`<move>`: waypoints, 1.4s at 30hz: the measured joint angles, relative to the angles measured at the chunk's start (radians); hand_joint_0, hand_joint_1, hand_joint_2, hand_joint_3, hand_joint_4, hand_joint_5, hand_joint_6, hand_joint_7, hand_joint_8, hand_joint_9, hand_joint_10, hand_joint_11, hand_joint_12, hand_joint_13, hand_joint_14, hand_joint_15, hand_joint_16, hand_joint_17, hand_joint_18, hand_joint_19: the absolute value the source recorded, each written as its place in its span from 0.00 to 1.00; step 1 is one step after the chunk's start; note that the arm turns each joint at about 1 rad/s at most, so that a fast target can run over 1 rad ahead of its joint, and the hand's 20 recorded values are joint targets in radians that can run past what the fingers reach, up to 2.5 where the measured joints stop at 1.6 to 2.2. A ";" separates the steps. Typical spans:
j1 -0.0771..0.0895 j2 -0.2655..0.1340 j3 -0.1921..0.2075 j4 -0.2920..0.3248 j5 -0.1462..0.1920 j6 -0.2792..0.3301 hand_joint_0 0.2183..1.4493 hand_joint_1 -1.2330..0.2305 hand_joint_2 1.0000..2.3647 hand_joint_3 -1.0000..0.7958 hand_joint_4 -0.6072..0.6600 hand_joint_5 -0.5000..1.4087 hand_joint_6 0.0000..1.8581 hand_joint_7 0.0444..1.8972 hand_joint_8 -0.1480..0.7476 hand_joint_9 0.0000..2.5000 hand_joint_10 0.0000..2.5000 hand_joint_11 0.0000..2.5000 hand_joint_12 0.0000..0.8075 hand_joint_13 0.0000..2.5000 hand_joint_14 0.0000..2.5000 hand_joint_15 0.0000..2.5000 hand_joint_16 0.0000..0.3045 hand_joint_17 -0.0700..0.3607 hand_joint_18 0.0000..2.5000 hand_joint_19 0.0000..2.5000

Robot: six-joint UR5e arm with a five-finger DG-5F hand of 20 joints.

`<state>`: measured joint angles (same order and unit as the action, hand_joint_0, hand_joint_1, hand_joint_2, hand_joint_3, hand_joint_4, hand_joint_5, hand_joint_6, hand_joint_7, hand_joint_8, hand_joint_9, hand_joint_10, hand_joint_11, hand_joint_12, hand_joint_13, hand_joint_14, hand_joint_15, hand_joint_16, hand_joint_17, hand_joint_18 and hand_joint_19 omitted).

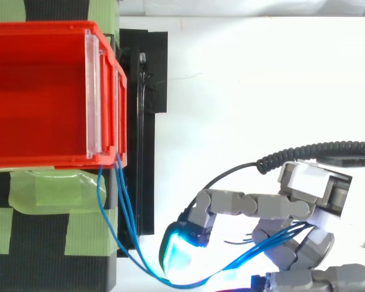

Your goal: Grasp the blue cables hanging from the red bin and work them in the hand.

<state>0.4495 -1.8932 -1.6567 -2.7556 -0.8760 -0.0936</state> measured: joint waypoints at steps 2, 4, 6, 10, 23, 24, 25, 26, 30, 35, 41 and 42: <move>0.000 0.000 0.000 -0.003 -0.001 0.000 0.61 0.38 0.02 0.48 0.66 0.49 0.01 0.67 0.76 0.71 1.00 1.00 0.88 0.81 1.00 0.79 0.78 0.58 1.00 0.26; 0.000 0.000 0.000 -0.004 -0.002 -0.001 0.60 0.39 0.02 0.44 0.67 0.49 0.01 0.66 0.76 0.71 1.00 1.00 0.88 0.81 1.00 0.79 0.78 0.58 1.00 0.26; 0.000 0.000 0.000 -0.005 -0.003 -0.004 0.61 0.39 0.02 0.43 0.68 0.48 0.01 0.66 0.76 0.71 1.00 1.00 0.88 0.81 1.00 0.79 0.78 0.58 1.00 0.26; 0.000 0.000 0.000 -0.006 -0.008 -0.015 0.61 0.39 0.02 0.43 0.69 0.48 0.01 0.67 0.76 0.71 1.00 1.00 0.88 0.81 1.00 0.79 0.78 0.58 1.00 0.26; 0.000 0.000 0.000 -0.008 -0.033 -0.044 0.49 0.35 0.01 0.18 0.71 0.49 0.10 0.73 0.76 0.71 1.00 1.00 0.88 0.81 1.00 0.79 0.78 0.58 1.00 0.26; 0.000 0.000 0.000 -0.010 -0.035 -0.044 0.49 0.35 0.01 0.17 0.71 0.48 0.11 0.73 0.76 0.71 1.00 1.00 0.88 0.81 1.00 0.79 0.78 0.58 1.00 0.26; 0.000 0.000 0.000 -0.011 -0.036 -0.044 0.50 0.35 0.01 0.15 0.71 0.48 0.15 0.72 0.76 0.71 1.00 1.00 0.88 0.81 1.00 0.79 0.78 0.58 1.00 0.26; 0.000 0.000 0.000 -0.012 -0.037 -0.044 0.50 0.35 0.01 0.15 0.71 0.48 0.16 0.71 0.76 0.71 1.00 1.00 0.88 0.81 1.00 0.79 0.78 0.58 1.00 0.26; 0.001 0.000 0.000 -0.013 -0.038 -0.044 0.51 0.34 0.01 0.13 0.70 0.48 0.21 0.71 0.76 0.71 1.00 1.00 0.88 0.81 1.00 0.79 0.78 0.58 1.00 0.26; 0.001 0.000 0.000 -0.013 -0.038 -0.044 0.54 0.32 0.01 0.17 0.69 0.46 0.27 0.71 0.76 0.71 1.00 1.00 0.88 0.81 1.00 0.79 0.78 0.58 1.00 0.26; 0.000 0.000 0.000 -0.012 -0.039 -0.044 0.54 0.31 0.02 0.31 0.65 0.35 0.56 0.61 0.76 0.71 1.00 1.00 0.88 0.81 1.00 0.79 0.78 0.58 1.00 0.26; 0.001 0.000 0.000 -0.012 -0.039 -0.044 0.55 0.30 0.02 0.34 0.66 0.33 0.59 0.59 0.76 0.71 1.00 1.00 0.88 0.81 1.00 0.79 0.78 0.58 1.00 0.26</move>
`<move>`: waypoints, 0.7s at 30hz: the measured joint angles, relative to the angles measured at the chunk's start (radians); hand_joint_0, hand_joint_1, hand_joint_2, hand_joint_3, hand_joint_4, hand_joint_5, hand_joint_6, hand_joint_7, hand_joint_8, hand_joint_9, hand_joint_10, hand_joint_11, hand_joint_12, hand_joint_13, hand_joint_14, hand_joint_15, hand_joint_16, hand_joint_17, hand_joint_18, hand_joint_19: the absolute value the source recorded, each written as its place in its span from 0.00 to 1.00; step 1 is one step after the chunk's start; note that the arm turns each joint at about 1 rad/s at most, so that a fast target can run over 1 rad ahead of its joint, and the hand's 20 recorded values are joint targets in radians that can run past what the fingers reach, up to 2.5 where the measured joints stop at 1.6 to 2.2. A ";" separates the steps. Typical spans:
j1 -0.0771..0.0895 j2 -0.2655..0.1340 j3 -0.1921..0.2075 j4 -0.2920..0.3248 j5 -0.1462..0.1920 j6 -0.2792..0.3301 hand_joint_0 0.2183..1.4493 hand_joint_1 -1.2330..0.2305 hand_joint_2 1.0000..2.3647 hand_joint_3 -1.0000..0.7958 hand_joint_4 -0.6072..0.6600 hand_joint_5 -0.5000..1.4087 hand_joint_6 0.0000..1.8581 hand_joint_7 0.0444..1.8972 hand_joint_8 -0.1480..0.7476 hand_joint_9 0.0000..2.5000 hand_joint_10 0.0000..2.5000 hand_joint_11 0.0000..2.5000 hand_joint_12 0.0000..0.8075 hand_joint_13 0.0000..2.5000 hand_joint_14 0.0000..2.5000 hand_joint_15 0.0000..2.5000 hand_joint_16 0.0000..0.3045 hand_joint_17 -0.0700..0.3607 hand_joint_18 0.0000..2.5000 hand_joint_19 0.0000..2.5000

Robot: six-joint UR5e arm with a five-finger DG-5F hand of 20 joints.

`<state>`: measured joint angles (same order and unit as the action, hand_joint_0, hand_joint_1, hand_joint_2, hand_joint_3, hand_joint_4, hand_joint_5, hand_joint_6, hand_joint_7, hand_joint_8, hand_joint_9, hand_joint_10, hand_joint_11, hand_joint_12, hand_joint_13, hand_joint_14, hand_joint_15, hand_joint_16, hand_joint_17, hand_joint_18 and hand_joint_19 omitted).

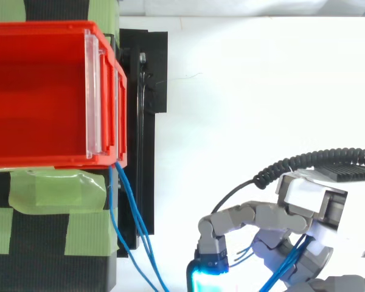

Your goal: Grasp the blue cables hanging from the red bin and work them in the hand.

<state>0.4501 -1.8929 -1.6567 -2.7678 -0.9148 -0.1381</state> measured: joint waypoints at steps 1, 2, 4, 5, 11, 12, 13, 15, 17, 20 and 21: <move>0.000 0.000 0.000 0.000 0.000 0.000 0.55 0.30 0.02 0.37 0.65 0.32 0.60 0.59 0.76 0.71 1.00 1.00 0.88 0.81 1.00 0.79 0.78 0.58 1.00 0.26; 0.000 0.000 0.000 0.000 -0.001 -0.001 0.55 0.30 0.02 0.40 0.66 0.30 0.62 0.57 0.76 0.71 1.00 1.00 0.88 0.81 1.00 0.79 0.78 0.58 1.00 0.26; 0.000 0.000 0.000 0.001 -0.001 -0.001 0.56 0.30 0.02 0.48 0.65 0.29 0.63 0.57 0.76 0.71 1.00 1.00 0.88 0.81 1.00 0.79 0.78 0.58 1.00 0.26; 0.000 0.000 0.000 0.001 -0.001 -0.001 0.57 0.31 0.02 0.54 0.66 0.28 0.63 0.56 0.76 0.71 1.00 1.00 0.88 0.81 1.00 0.79 0.78 0.58 1.00 0.26; 0.000 0.000 0.000 0.005 -0.001 -0.001 0.56 0.38 0.22 0.68 0.68 0.33 0.59 0.55 0.76 0.71 1.00 1.00 0.88 0.81 1.00 0.79 0.78 0.58 1.00 0.26; 0.000 0.000 0.000 0.006 -0.001 -0.001 0.54 0.41 0.30 0.66 0.67 0.36 0.53 0.56 0.76 0.71 1.00 1.00 0.88 0.81 1.00 0.79 0.78 0.58 1.00 0.26; 0.000 0.000 0.000 0.006 -0.001 -0.002 0.51 0.44 0.41 0.62 0.68 0.38 0.48 0.57 0.76 0.71 1.00 1.00 0.88 0.81 1.00 0.79 0.78 0.58 1.00 0.26; 0.000 0.000 0.000 0.007 0.000 -0.002 0.50 0.46 0.45 0.60 0.69 0.40 0.42 0.59 0.76 0.71 1.00 1.00 0.88 0.81 1.00 0.79 0.78 0.58 1.00 0.26; 0.000 0.000 0.000 0.008 -0.001 -0.002 0.51 0.46 0.43 0.58 0.70 0.43 0.33 0.62 0.76 0.71 1.00 1.00 0.88 0.81 1.00 0.79 0.78 0.58 1.00 0.26; 0.000 0.000 0.000 0.008 -0.001 -0.002 0.60 0.45 0.33 0.68 0.66 0.46 0.21 0.69 0.76 0.71 1.00 1.00 0.88 0.81 1.00 0.79 0.78 0.58 1.00 0.26; 0.000 0.000 0.000 0.008 -0.001 -0.002 0.63 0.45 0.36 0.75 0.65 0.46 0.19 0.70 0.76 0.71 1.00 1.00 0.88 0.81 1.00 0.79 0.78 0.58 1.00 0.26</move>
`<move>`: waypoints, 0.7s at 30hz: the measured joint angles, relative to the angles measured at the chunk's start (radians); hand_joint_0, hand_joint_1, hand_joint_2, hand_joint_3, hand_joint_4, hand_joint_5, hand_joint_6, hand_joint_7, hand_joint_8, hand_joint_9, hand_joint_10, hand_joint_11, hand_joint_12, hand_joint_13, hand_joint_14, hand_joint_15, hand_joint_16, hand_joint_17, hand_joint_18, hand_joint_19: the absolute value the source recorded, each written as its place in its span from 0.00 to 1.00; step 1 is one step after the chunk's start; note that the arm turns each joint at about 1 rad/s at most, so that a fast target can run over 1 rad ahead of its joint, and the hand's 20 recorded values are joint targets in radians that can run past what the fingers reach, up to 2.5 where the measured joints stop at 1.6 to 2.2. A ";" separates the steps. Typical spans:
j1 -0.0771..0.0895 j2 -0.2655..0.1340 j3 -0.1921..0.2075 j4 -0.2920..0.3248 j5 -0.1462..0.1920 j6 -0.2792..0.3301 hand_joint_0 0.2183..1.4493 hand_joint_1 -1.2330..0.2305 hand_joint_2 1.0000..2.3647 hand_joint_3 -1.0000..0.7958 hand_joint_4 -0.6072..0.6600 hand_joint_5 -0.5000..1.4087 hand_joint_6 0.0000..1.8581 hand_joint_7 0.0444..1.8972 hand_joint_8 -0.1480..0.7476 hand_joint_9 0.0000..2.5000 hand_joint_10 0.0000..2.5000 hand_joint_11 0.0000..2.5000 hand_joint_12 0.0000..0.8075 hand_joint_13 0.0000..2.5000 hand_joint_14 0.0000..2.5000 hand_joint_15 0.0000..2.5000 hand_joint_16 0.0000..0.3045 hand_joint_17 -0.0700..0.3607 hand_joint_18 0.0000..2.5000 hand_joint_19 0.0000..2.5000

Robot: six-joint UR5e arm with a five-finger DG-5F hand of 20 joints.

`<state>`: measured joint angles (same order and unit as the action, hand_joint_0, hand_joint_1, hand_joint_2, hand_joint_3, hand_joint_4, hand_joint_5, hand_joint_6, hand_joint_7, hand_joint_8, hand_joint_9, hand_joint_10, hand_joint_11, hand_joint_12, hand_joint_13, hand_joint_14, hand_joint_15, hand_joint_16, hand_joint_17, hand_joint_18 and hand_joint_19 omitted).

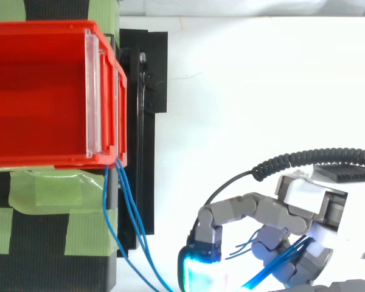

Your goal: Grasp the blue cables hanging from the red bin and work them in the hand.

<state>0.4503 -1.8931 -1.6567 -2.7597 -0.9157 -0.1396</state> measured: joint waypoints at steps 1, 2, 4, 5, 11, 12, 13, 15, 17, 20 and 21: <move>0.000 0.000 0.000 0.000 0.000 0.000 0.67 0.45 0.35 0.80 0.65 0.46 0.19 0.71 0.76 0.71 1.00 1.00 0.88 0.81 1.00 0.79 0.78 0.58 1.00 0.26; 0.000 0.000 0.000 0.000 0.000 0.000 0.69 0.44 0.34 0.82 0.64 0.46 0.20 0.70 0.76 0.71 1.00 1.00 0.88 0.81 1.00 0.79 0.78 0.58 1.00 0.26; 0.000 0.000 0.000 0.000 0.000 0.000 0.73 0.43 0.32 0.83 0.63 0.46 0.20 0.69 0.76 0.71 1.00 1.00 0.88 0.81 1.00 0.79 0.78 0.58 1.00 0.26; 0.000 0.000 0.000 0.000 0.000 0.000 0.73 0.43 0.32 0.83 0.63 0.47 0.21 0.70 0.76 0.71 1.00 1.00 0.88 0.81 1.00 0.79 0.78 0.58 1.00 0.26; 0.000 0.000 0.000 0.000 0.000 0.000 0.83 0.40 0.15 0.87 0.61 0.46 0.23 0.69 0.76 0.71 1.00 1.00 0.88 0.81 1.00 0.79 0.78 0.58 1.00 0.26; 0.000 0.000 0.000 0.000 0.000 0.000 0.86 0.39 0.10 0.88 0.60 0.46 0.23 0.69 0.76 0.71 1.00 1.00 0.88 0.81 1.00 0.79 0.78 0.58 1.00 0.26; 0.000 0.000 0.000 0.000 0.000 0.000 0.87 0.39 0.08 0.89 0.60 0.45 0.25 0.68 0.76 0.71 1.00 1.00 0.88 0.81 1.00 0.79 0.78 0.58 1.00 0.26; 0.000 0.000 0.000 0.000 0.000 0.000 0.82 0.36 0.00 0.86 0.60 0.44 0.27 0.69 0.76 0.71 1.00 1.00 0.88 0.81 1.00 0.79 0.78 0.58 1.00 0.26; 0.000 0.000 0.000 0.000 0.000 0.000 0.71 0.31 0.00 0.80 0.61 0.42 0.36 0.66 0.76 0.71 1.00 1.00 0.88 0.81 1.00 0.79 0.78 0.58 1.00 0.26; -0.001 0.000 0.000 0.000 0.000 0.000 0.63 0.29 0.00 0.71 0.65 0.39 0.42 0.62 0.76 0.71 1.00 1.00 0.88 0.81 1.00 0.79 0.78 0.58 1.00 0.26; 0.000 0.000 0.000 0.000 0.000 0.000 0.61 0.29 0.00 0.71 0.64 0.39 0.44 0.61 0.76 0.71 1.00 1.00 0.88 0.81 1.00 0.79 0.78 0.58 1.00 0.26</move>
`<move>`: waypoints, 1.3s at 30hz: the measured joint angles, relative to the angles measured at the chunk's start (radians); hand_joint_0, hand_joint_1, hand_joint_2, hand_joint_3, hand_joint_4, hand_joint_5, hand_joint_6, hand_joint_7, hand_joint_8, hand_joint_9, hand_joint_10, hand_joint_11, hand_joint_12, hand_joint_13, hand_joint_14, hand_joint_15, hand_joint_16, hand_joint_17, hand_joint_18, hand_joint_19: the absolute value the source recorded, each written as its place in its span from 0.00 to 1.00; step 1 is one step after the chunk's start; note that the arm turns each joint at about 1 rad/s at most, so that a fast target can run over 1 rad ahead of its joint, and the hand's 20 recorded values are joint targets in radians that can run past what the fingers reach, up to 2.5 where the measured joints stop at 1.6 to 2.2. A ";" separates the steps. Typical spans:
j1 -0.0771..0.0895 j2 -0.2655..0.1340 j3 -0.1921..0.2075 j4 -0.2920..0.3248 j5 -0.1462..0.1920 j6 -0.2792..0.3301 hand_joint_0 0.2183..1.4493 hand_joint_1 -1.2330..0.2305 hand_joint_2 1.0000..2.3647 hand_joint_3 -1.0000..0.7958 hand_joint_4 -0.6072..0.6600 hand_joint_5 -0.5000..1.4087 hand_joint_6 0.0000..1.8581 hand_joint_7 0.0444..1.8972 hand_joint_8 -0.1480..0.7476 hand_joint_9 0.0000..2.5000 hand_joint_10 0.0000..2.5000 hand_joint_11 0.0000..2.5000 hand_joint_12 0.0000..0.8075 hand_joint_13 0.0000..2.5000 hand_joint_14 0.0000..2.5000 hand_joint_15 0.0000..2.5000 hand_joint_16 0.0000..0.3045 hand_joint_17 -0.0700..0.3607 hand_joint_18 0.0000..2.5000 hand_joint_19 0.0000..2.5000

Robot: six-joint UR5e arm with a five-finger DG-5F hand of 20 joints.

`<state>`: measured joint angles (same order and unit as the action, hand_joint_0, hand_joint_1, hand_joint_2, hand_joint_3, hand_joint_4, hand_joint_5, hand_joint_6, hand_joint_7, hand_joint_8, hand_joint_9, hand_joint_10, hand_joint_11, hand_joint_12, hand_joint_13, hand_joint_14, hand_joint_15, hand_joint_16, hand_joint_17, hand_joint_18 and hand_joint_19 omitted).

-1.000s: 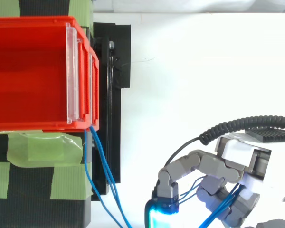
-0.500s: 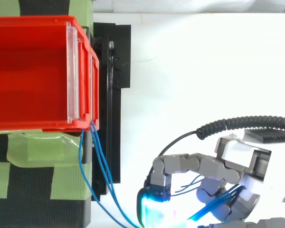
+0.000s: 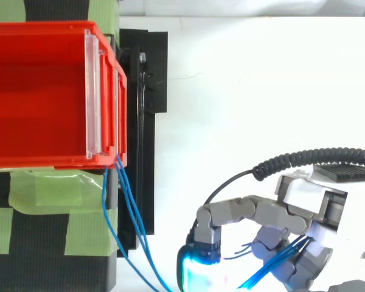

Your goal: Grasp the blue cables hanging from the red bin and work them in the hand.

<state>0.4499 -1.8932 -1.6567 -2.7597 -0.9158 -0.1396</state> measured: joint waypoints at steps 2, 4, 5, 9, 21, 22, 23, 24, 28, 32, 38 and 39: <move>0.000 0.000 0.000 0.000 0.000 0.000 0.62 0.29 0.00 0.72 0.62 0.37 0.47 0.62 0.76 0.71 1.00 1.00 0.88 0.81 1.00 0.79 0.78 0.58 1.00 0.26; 0.000 0.000 0.000 0.000 0.000 0.000 0.65 0.30 0.10 0.75 0.61 0.33 0.60 0.60 0.76 0.71 1.00 1.00 0.88 0.81 1.00 0.79 0.78 0.58 1.00 0.26; 0.000 0.000 0.000 -0.001 0.000 0.000 0.69 0.32 0.15 0.76 0.61 0.31 0.68 0.58 0.76 0.71 1.00 1.00 0.88 0.81 1.00 0.79 0.78 0.58 1.00 0.26; 0.000 0.000 0.000 -0.001 0.000 0.001 0.65 0.31 0.20 0.71 0.60 0.32 0.73 0.60 0.76 0.71 1.00 1.00 0.88 0.81 1.00 0.79 0.78 0.58 1.00 0.26; -0.004 0.000 0.000 -0.002 -0.002 0.002 0.76 0.42 0.19 0.70 0.57 0.36 0.71 0.64 0.76 0.71 1.00 1.00 0.88 0.81 1.00 0.79 0.78 0.58 1.00 0.26; -0.004 0.000 0.000 -0.002 -0.002 0.002 0.72 0.42 0.18 0.68 0.60 0.40 0.59 0.67 0.76 0.71 1.00 1.00 0.88 0.81 1.00 0.79 0.78 0.58 1.00 0.26; -0.004 0.000 0.000 -0.002 -0.002 0.002 0.54 0.46 0.39 0.56 0.65 0.45 0.35 0.69 0.76 0.71 1.00 1.00 0.88 0.81 1.00 0.79 0.78 0.58 1.00 0.26; -0.005 0.000 0.000 -0.002 -0.003 0.002 0.43 0.47 0.42 0.46 0.70 0.50 0.12 0.75 0.76 0.71 1.00 1.00 0.88 0.81 1.00 0.79 0.78 0.58 1.00 0.26; -0.005 0.000 0.000 0.000 -0.002 0.002 0.67 0.41 0.00 0.60 0.69 0.54 0.00 0.73 0.76 0.71 1.00 1.00 0.88 0.81 1.00 0.79 0.78 0.58 1.00 0.26; -0.005 0.000 0.000 0.000 -0.002 0.002 0.83 0.38 0.04 0.82 0.56 0.35 0.62 0.63 0.76 0.71 1.00 1.00 0.88 0.81 1.00 0.79 0.78 0.58 1.00 0.26; -0.005 0.000 0.000 0.000 -0.003 0.002 0.50 0.33 0.00 0.45 0.58 0.33 0.71 0.61 0.76 0.71 1.00 1.00 0.88 0.81 1.00 0.79 0.78 0.58 1.00 0.26; -0.005 0.000 0.000 0.000 -0.003 0.002 0.52 0.33 0.00 0.50 0.54 0.33 0.72 0.60 0.76 0.71 1.00 1.00 0.88 0.81 1.00 0.79 0.78 0.58 1.00 0.26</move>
<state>0.4445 -1.8931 -1.6567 -2.7596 -0.9187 -0.1381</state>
